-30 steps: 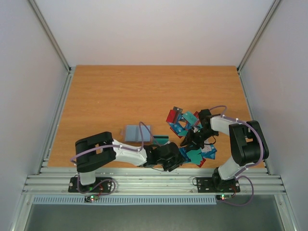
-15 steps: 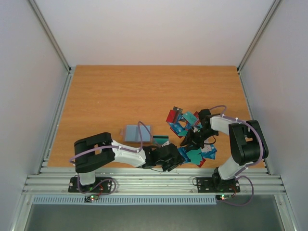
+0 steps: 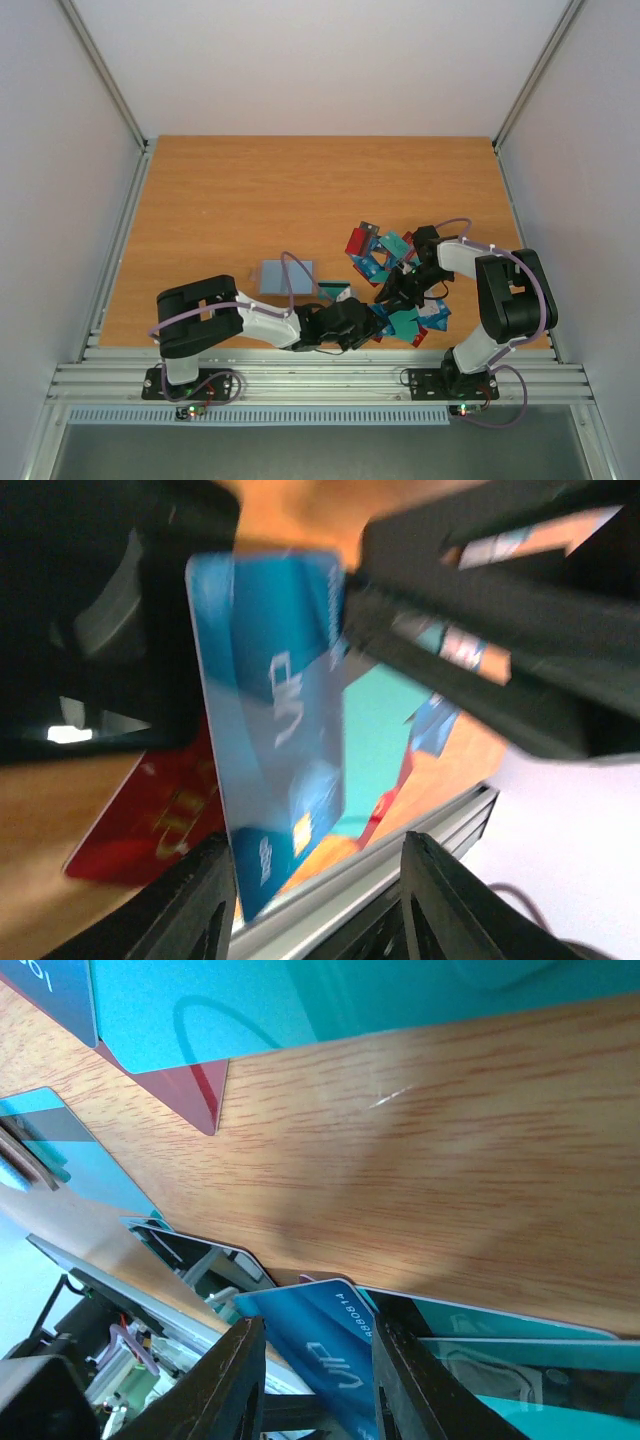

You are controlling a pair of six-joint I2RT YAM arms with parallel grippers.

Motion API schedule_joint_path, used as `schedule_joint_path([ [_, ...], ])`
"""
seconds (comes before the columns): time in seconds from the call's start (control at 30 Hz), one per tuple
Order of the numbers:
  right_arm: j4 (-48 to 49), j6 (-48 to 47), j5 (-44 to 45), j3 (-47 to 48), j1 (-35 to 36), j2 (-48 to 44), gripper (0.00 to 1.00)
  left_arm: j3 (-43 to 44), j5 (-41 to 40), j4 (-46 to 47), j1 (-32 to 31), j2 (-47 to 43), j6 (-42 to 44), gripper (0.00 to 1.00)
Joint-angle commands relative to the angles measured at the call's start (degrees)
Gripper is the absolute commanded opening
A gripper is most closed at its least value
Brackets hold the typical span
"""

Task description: Put the credit cards into the card holder

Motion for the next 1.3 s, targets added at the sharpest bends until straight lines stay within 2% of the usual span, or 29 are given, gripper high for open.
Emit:
schedule_joint_path([
  [0.0, 0.3, -0.8, 8.5, -2.3, 0.3, 2.9, 0.32, 0.4, -7.4, 5.9, 1.0, -0.6, 3.5, 0.46],
  [0.2, 0.3, -0.8, 8.5, -2.4, 0.3, 3.0, 0.32, 1.1, -8.1, 4.2, 1.0, -1.1, 5.2, 0.45],
  [0.33, 0.3, -0.8, 8.5, -2.4, 0.3, 3.0, 0.32, 1.8, -7.0, 4.8, 1.3, 0.5, 4.8, 0.4],
  [0.8, 0.3, -0.5, 8.7, -2.3, 0.3, 2.9, 0.32, 5.2, -4.3, -0.5, 2.5, 3.2, 8.1, 0.01],
  [1.1, -1.8, -0.9, 8.5, -1.2, 0.3, -1.3, 0.32, 6.1, -0.8, -6.8, 2.9, 0.1, 11.0, 0.0],
  [1.2, -3.9, -0.2, 7.4, -1.0, 0.4, -6.9, 0.34, 8.2, 1.6, -13.9, 3.0, -3.4, 15.4, 0.0],
  [1.27, -5.4, 1.5, 8.0, 0.1, 0.4, -11.1, 0.38, 10.7, 2.7, -22.0, 3.1, -6.0, 19.0, 0.0],
])
